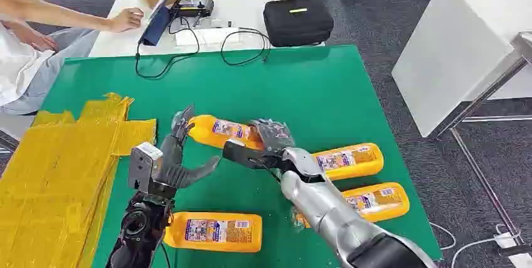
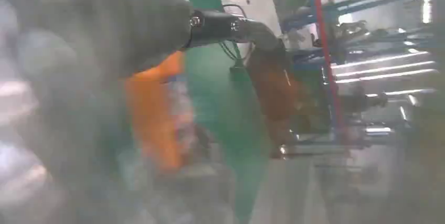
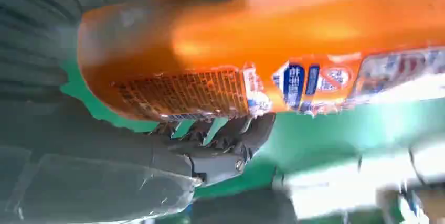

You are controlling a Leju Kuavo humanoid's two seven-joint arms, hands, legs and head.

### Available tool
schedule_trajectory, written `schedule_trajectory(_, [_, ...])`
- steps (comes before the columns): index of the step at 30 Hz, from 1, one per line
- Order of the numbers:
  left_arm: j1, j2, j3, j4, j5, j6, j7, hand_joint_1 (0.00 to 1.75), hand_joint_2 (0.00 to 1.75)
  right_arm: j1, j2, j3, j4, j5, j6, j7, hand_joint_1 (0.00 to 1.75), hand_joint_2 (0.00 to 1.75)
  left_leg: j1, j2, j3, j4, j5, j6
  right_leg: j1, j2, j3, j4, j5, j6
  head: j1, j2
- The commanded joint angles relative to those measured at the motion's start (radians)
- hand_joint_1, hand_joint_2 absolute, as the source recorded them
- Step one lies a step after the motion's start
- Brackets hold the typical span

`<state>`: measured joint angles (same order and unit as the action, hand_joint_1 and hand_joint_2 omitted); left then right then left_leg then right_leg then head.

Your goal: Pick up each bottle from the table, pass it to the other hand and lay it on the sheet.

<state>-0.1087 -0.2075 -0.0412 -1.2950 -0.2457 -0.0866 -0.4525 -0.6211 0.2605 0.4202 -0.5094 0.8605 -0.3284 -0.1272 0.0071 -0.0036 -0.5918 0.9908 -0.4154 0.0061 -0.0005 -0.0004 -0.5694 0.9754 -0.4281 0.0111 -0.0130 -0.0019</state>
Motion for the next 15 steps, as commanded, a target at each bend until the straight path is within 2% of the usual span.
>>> schedule_trajectory(1, [0.003,-0.010,-0.023,-0.014,0.005,0.016,0.017,0.00,1.75,0.142,-0.016,-0.350,-0.386,-0.192,-0.142,-0.126,1.75,1.75,0.001,-0.004,0.001,0.002,-0.002,0.000,0.001,-0.004,0.003,0.001,-0.003,0.001,0.000,0.000])
schedule_trajectory(3, [-0.005,-0.011,-0.025,-0.003,0.009,0.020,0.020,0.00,1.75,0.163,-0.008,-0.394,-0.429,-0.251,-0.160,-0.166,1.75,1.75,0.000,-0.003,-0.001,0.000,0.000,0.000,0.000,-0.003,0.000,0.000,-0.001,0.001,0.000,0.000])
schedule_trajectory(9, [-0.009,-0.010,-0.027,0.003,0.010,0.021,0.021,0.00,1.75,0.168,-0.002,-0.400,-0.434,-0.263,-0.167,-0.176,1.75,1.75,0.000,-0.002,-0.001,0.000,0.000,0.000,0.000,-0.002,0.000,0.000,-0.001,0.001,0.000,0.000])
schedule_trajectory(11, [-0.012,-0.011,-0.027,0.008,0.013,0.023,0.025,0.00,1.75,0.184,0.008,-0.420,-0.458,-0.314,-0.170,-0.219,1.75,1.75,0.000,-0.002,-0.001,0.001,-0.001,0.000,0.000,-0.002,0.000,0.000,-0.001,0.001,0.000,0.000])
schedule_trajectory(12, [-0.015,-0.011,-0.028,0.014,0.016,0.023,0.028,0.00,1.75,0.196,0.009,-0.418,-0.475,-0.326,-0.161,-0.228,1.75,1.75,0.001,-0.002,0.001,0.002,-0.002,0.000,0.001,-0.003,0.002,0.000,-0.002,0.001,0.000,0.000])
schedule_trajectory(15, [-0.032,-0.005,-0.019,0.030,0.091,-0.013,0.065,0.00,1.75,0.270,0.030,-0.371,-0.566,-0.421,-0.018,-0.302,1.75,1.75,0.001,-0.003,0.000,0.001,-0.002,0.000,0.001,-0.004,0.002,0.000,-0.002,0.001,0.000,0.000])
